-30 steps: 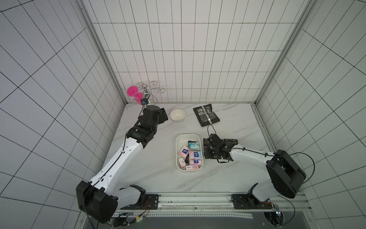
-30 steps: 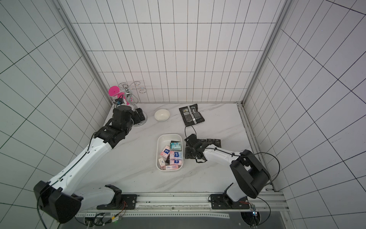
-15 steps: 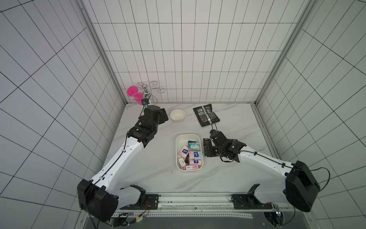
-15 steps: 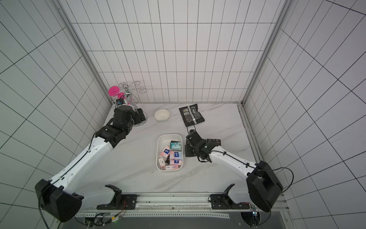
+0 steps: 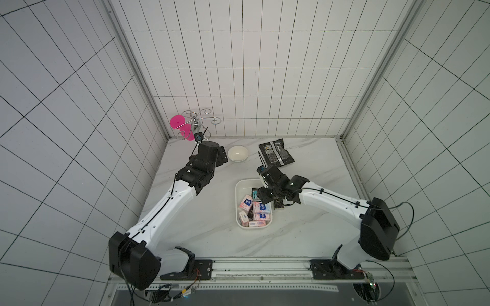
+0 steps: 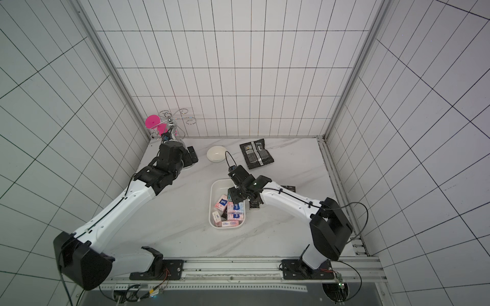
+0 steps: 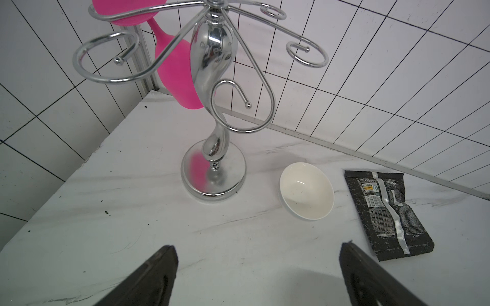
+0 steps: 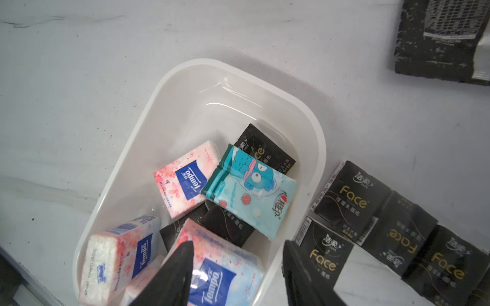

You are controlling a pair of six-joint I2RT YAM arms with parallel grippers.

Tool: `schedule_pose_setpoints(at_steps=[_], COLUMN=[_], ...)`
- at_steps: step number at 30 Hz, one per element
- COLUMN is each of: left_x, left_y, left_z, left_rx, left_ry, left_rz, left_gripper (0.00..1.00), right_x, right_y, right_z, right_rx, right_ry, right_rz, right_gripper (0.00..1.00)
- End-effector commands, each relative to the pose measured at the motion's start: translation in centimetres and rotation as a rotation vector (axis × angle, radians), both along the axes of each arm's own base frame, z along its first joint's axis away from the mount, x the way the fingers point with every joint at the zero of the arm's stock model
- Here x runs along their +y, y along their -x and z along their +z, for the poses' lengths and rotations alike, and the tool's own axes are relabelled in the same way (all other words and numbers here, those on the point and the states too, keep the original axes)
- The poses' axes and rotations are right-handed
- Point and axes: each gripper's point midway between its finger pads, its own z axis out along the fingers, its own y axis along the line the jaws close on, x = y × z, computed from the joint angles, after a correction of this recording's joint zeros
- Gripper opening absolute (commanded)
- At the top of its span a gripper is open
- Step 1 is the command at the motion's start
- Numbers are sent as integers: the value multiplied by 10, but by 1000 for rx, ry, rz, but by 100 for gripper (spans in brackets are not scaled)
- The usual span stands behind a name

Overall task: Take the pocket tissues out of the storage box
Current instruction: Pick up the pocket tissues from the storage box.

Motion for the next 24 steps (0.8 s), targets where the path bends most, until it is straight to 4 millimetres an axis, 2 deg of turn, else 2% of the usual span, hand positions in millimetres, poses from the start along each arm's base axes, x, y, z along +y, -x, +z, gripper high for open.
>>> schedule_pose_setpoints(at_steps=[1,5,11,24], left_x=[-2,-6,-7,-8], left_y=[-3,-1,0,1], left_z=[11,3,0,6], left_rx=[-27,-18,-15,-32], left_ry=[13,34,45,62], left_rz=[5,-8,-10,-14], left_gripper=[99,99,99,98], right_x=[15,23,22,29], right_y=[-13,-25,-37,-38], right_z=[6,-9,-31,-61], right_rx=[-21,12,69,143], right_ry=[30,61,131,170], right_rz=[41,48,49,72], right_gripper=[58,59,59,61])
